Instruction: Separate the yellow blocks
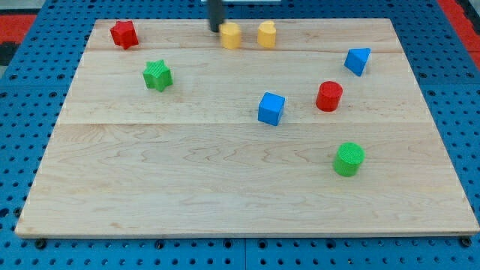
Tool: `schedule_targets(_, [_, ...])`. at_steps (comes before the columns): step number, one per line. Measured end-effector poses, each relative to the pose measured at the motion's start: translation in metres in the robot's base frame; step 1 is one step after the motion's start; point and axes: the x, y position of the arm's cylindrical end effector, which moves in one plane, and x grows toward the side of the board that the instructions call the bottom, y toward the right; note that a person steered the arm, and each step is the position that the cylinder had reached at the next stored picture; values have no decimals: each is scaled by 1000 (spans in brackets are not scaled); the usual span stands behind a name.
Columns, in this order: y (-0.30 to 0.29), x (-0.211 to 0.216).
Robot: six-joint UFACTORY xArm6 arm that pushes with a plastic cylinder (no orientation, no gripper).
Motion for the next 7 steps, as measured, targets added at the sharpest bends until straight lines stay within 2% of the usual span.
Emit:
schedule_targets(1, [-12, 2])
schedule_targets(2, [-26, -39])
schedule_targets(3, [10, -42])
schedule_targets(4, [64, -24])
schedule_targets(5, [68, -14])
schedule_targets(6, [58, 34])
schedule_targets(7, [52, 55])
